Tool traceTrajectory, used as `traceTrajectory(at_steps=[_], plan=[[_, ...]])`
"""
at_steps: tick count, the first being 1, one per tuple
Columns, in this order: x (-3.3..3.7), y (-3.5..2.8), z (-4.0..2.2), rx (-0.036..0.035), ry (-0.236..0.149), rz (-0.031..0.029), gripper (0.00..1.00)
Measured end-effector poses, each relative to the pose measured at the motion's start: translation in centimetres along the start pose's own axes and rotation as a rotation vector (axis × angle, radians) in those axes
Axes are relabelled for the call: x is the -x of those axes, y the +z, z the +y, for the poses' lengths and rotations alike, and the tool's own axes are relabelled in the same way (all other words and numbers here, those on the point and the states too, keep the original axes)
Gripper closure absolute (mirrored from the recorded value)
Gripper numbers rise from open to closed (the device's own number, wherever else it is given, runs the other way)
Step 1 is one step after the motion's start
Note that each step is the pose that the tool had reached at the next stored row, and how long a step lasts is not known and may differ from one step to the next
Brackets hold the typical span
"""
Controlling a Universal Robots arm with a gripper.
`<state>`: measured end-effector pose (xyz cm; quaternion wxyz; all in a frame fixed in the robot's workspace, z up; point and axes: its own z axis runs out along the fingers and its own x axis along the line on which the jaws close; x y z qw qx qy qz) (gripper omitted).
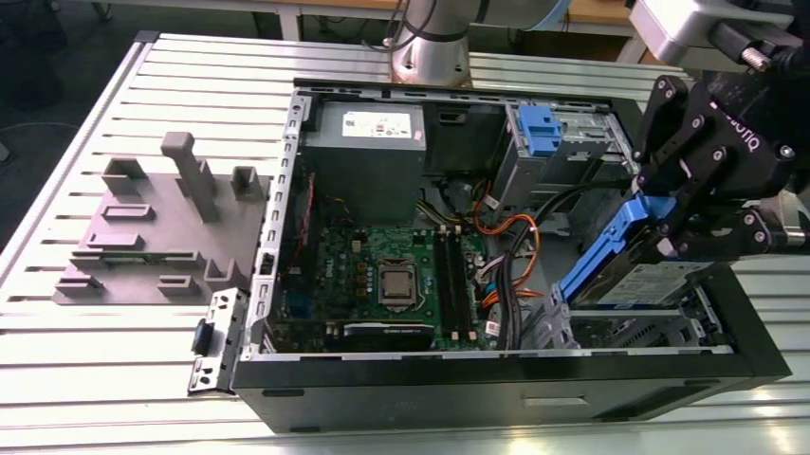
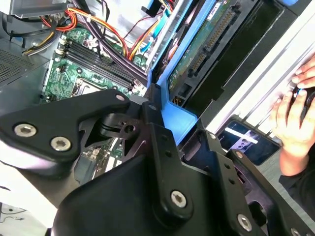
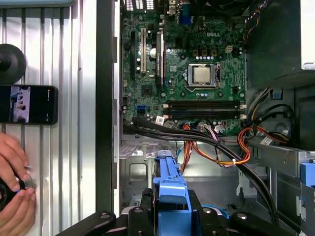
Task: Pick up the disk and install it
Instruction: 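Insert the disk into the insertion slot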
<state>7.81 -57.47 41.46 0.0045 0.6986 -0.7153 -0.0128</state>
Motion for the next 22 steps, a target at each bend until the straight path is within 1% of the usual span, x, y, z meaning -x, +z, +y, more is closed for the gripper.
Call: traceTrajectory(at_steps=[2, 3, 10, 12, 13, 15, 16, 17, 18, 20, 21, 22], plan=[[0.00, 0.07, 0.00, 0.0000, 0.000, -0.0002, 0.63], [0.00, 0.19, 0.00, 0.0000, 0.000, -0.0005, 0.56], [-0.02, 1.44, -0.03, 0.0000, 0.000, -0.0001, 0.58], [-0.02, 1.80, -0.04, -0.0001, 0.000, -0.0001, 0.70], [-0.02, 1.98, -0.05, -0.0001, 0.000, -0.0001, 0.70], [-0.03, 2.34, -0.06, -0.0001, 0.000, -0.0001, 0.82], [-0.03, 2.52, -0.06, -0.0001, 0.000, 0.0000, 0.82], [-0.03, 2.71, -0.07, -0.0001, 0.000, -0.0001, 0.88], [-0.03, 2.89, -0.08, -0.0001, 0.000, 0.0000, 0.89], [-0.04, 3.25, -0.12, 0.0000, -0.001, 0.0001, 0.89], [-0.03, 3.43, -0.21, -0.0001, -0.001, 0.0001, 0.89], [-0.02, 3.61, -0.48, -0.0001, -0.001, 0.0000, 0.89]])
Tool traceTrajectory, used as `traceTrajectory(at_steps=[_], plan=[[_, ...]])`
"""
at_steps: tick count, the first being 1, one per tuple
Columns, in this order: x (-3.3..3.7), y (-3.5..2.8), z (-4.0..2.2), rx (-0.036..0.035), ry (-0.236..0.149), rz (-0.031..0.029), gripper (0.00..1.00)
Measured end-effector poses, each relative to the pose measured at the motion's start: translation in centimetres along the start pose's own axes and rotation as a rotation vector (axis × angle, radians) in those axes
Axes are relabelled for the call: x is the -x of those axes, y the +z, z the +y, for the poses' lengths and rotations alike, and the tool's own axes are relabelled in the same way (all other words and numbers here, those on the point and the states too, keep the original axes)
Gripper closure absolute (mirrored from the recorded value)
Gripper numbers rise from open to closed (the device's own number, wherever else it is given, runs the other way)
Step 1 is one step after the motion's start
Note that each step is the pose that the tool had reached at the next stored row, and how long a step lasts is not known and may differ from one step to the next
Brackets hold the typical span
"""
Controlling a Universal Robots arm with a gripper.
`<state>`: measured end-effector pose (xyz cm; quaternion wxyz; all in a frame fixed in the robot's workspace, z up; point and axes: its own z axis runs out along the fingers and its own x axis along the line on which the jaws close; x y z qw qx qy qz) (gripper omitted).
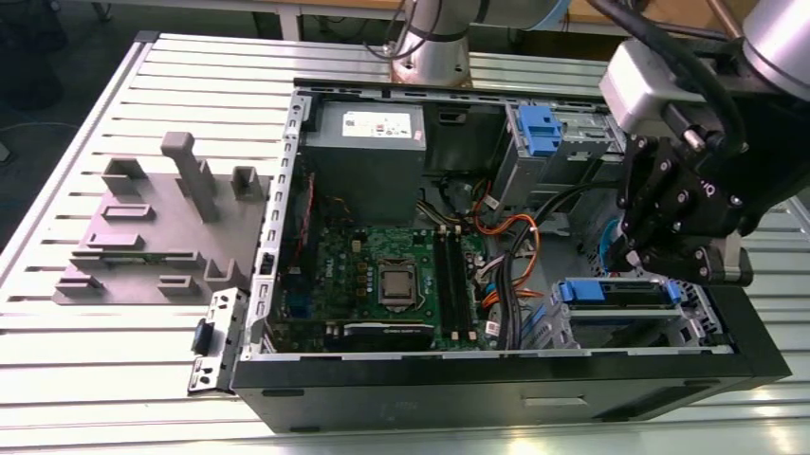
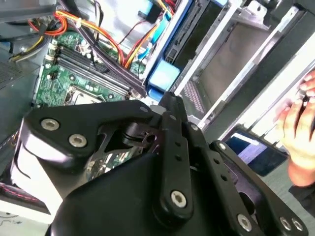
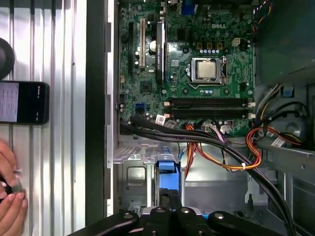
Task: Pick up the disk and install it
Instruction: 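Insert the disk into the insertion slot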
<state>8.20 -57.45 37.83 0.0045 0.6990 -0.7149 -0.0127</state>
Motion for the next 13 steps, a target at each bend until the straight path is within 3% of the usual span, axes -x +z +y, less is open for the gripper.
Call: traceTrajectory(at_steps=[2, 8, 13], plan=[[0.03, 0.35, -0.38, 0.0001, 0.000, 0.0002, 0.89], [0.03, 1.45, -0.45, -0.0012, 0.000, 0.0002, 0.89], [0.02, 1.63, -0.45, -0.0013, 0.000, 0.0005, 0.89]])
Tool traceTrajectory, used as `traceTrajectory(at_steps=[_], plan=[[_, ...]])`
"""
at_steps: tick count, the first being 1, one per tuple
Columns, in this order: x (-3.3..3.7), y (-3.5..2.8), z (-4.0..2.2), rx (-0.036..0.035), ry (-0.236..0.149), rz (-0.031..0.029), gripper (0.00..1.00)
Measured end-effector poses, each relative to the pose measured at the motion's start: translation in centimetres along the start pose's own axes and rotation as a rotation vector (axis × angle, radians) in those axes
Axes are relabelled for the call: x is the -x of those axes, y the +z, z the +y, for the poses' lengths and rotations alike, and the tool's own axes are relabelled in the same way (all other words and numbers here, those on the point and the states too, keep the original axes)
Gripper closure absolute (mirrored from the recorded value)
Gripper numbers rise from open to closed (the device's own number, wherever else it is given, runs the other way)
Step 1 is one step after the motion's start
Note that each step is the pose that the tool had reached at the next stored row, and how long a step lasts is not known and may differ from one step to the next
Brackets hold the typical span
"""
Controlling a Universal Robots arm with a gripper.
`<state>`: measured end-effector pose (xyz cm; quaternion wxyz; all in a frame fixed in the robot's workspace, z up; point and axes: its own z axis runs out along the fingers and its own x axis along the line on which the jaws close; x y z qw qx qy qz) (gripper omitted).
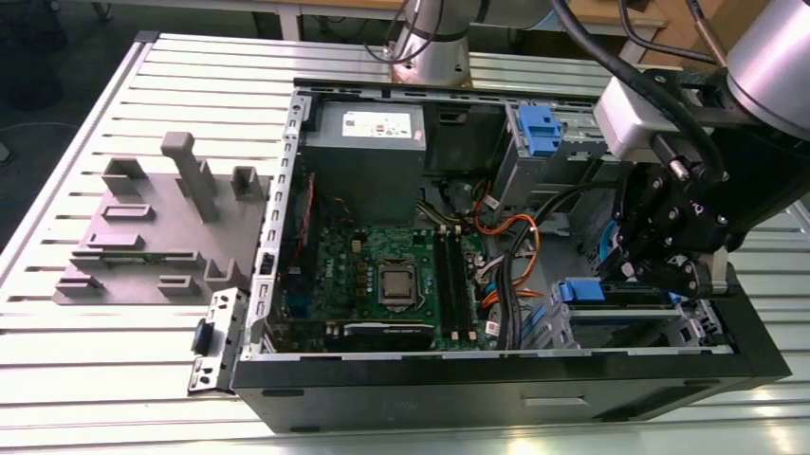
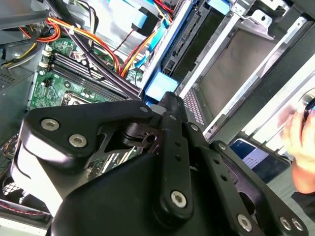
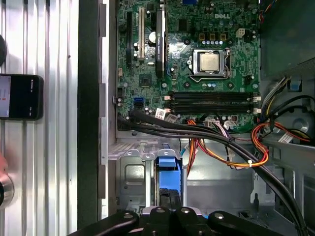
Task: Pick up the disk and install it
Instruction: 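Insert the disk into the insertion slot, then insert the first disk wire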
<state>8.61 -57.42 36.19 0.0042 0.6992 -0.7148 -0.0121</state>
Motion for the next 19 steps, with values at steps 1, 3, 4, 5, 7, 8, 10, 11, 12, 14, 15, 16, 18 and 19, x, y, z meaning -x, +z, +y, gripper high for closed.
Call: traceTrajectory(at_steps=[1, 3, 4, 5, 7, 8, 10, 11, 12, 14, 15, 16, 18, 19], plan=[[0.00, 0.01, 0.00, 0.0000, 0.000, -0.0002, 0.89], [0.00, 0.02, 0.00, 0.0000, 0.000, -0.0002, 0.89], [0.00, 0.02, 0.00, 0.0000, 0.000, -0.0003, 0.89], [0.00, 0.09, 0.00, 0.0000, 0.000, -0.0003, 0.89], [0.00, 0.15, 0.00, 0.0000, 0.000, -0.0003, 0.89], [0.00, 0.15, -0.01, 0.0000, 0.000, -0.0003, 0.89], [0.00, 0.16, -0.06, 0.0000, 0.000, -0.0004, 0.89], [0.00, 0.16, -0.10, 0.0000, 0.000, -0.0003, 0.89], [0.00, 0.15, -0.12, 0.0000, 0.000, -0.0003, 0.89], [0.00, 0.15, -0.13, 0.0000, 0.000, -0.0003, 0.89], [0.00, 0.15, -0.13, 0.0000, 0.000, -0.0003, 0.89], [0.00, 0.15, -0.13, 0.0000, 0.000, -0.0003, 0.89], [0.00, 0.14, -0.13, 0.0000, 0.000, -0.0003, 0.89], [0.00, 0.11, -0.13, 0.0000, 0.000, -0.0003, 0.89]])
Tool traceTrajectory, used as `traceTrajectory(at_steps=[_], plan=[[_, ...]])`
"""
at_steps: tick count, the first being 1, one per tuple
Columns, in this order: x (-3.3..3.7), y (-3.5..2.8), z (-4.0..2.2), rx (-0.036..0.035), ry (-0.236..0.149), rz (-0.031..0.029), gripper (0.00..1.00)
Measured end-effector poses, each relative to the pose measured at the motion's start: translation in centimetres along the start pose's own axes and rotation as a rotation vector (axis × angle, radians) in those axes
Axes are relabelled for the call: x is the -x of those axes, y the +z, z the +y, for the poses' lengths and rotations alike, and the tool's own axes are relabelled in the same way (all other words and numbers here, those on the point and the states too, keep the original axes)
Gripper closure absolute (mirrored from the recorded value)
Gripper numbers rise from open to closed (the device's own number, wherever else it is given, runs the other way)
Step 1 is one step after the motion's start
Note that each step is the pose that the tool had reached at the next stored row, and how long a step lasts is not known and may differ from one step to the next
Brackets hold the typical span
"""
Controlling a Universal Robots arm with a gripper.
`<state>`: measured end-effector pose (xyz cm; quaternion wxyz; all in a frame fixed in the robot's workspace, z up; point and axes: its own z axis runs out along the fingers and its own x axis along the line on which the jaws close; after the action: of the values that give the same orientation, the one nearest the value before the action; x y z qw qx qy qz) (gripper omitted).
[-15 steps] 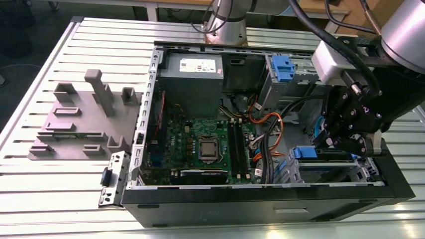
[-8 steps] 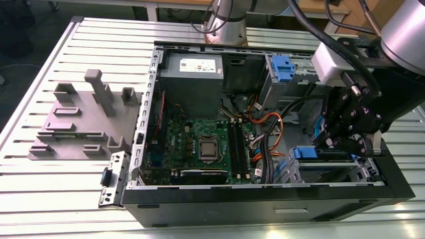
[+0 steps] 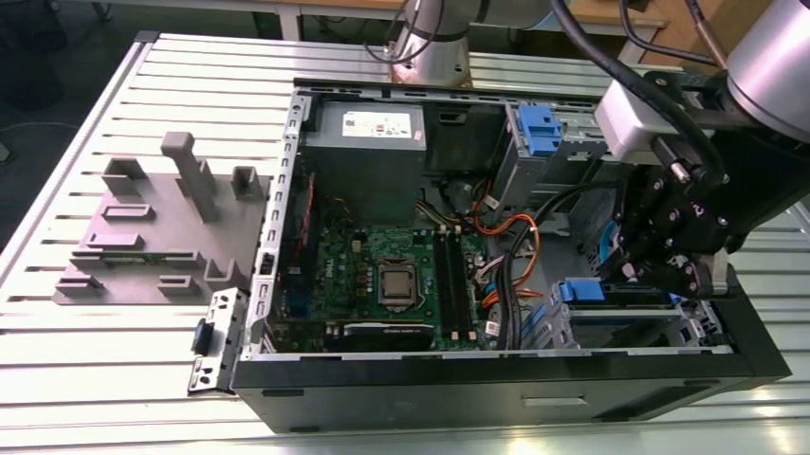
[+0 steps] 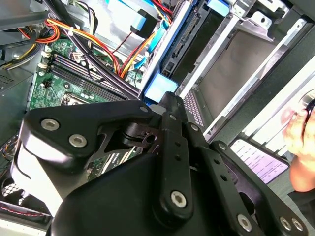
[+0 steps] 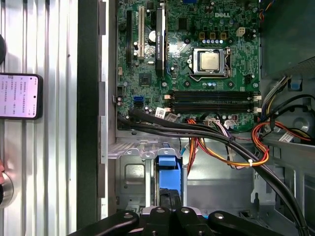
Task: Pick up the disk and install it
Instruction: 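Insert the first disk wire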
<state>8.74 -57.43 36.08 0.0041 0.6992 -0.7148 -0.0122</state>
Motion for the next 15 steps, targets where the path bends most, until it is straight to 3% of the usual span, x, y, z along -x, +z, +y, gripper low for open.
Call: traceTrajectory(at_steps=[9, 11, 15], plan=[[0.02, -0.41, 0.01, 0.0000, 0.000, -0.0002, 0.89], [0.02, -0.82, 0.02, 0.0000, 0.000, 0.0000, 0.89], [0.02, -0.83, 0.02, 0.0000, 0.000, 0.0000, 0.89]])
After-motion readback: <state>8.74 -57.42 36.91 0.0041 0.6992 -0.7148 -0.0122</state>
